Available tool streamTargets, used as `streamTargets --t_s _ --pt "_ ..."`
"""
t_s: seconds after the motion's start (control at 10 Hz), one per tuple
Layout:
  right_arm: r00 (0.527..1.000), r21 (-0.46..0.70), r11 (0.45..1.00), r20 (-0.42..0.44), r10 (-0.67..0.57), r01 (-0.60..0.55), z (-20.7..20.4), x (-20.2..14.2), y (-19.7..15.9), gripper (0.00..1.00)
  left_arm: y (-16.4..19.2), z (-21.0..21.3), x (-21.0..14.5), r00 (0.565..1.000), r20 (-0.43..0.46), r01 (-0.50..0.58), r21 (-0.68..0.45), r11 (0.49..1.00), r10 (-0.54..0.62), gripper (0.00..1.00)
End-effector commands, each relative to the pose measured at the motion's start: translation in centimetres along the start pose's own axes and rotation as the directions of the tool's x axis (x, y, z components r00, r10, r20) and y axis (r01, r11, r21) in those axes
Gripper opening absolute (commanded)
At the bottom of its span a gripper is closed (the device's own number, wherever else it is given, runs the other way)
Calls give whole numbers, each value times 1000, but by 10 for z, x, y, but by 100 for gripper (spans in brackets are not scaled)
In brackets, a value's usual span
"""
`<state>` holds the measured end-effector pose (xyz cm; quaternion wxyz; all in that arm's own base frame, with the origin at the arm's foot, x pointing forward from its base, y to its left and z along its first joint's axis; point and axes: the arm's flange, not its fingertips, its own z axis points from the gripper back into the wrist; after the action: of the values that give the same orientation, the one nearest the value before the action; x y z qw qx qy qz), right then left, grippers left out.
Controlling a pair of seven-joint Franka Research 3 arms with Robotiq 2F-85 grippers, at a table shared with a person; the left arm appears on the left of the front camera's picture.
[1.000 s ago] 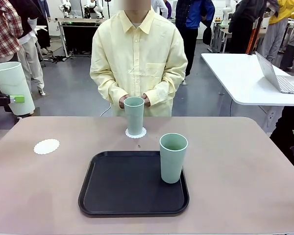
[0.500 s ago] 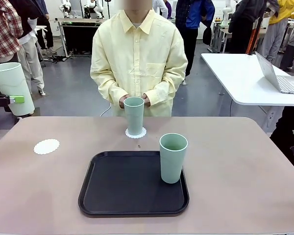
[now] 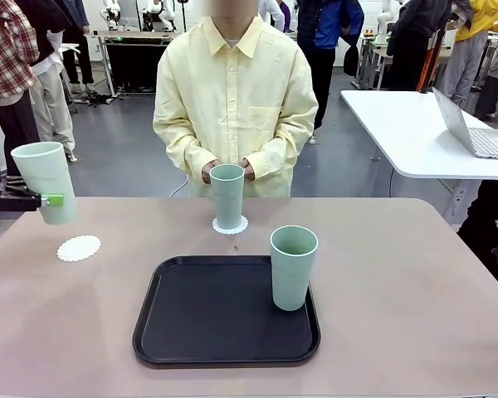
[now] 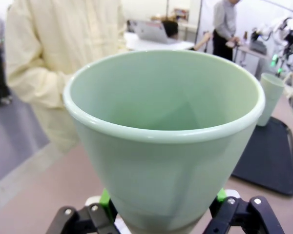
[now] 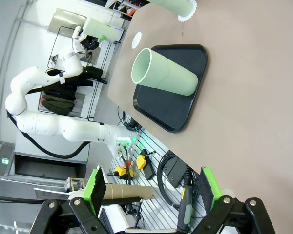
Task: Place coasters on the table and set cups on them.
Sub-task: Take one Reusable plastic cup from the Flat Tray and place it on a coaster set by the human.
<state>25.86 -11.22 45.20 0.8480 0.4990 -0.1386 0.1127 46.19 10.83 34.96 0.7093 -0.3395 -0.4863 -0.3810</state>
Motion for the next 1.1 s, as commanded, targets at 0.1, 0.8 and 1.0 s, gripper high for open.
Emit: streamTargets --t_s 0.1,0.8,1.0 --pt "1000 27 999 19 18 -19 -1 3 -1 100 9 -9 -18 999 -12 41 -28 999 -41 84" --pt "1000 27 999 19 18 -19 -1 3 -1 100 15 -19 -69 996 13 87 -103 991 -86 84" --pt "1000 27 999 19 18 -19 -1 3 -1 100 20 -21 -79 995 25 95 -106 990 -93 84"
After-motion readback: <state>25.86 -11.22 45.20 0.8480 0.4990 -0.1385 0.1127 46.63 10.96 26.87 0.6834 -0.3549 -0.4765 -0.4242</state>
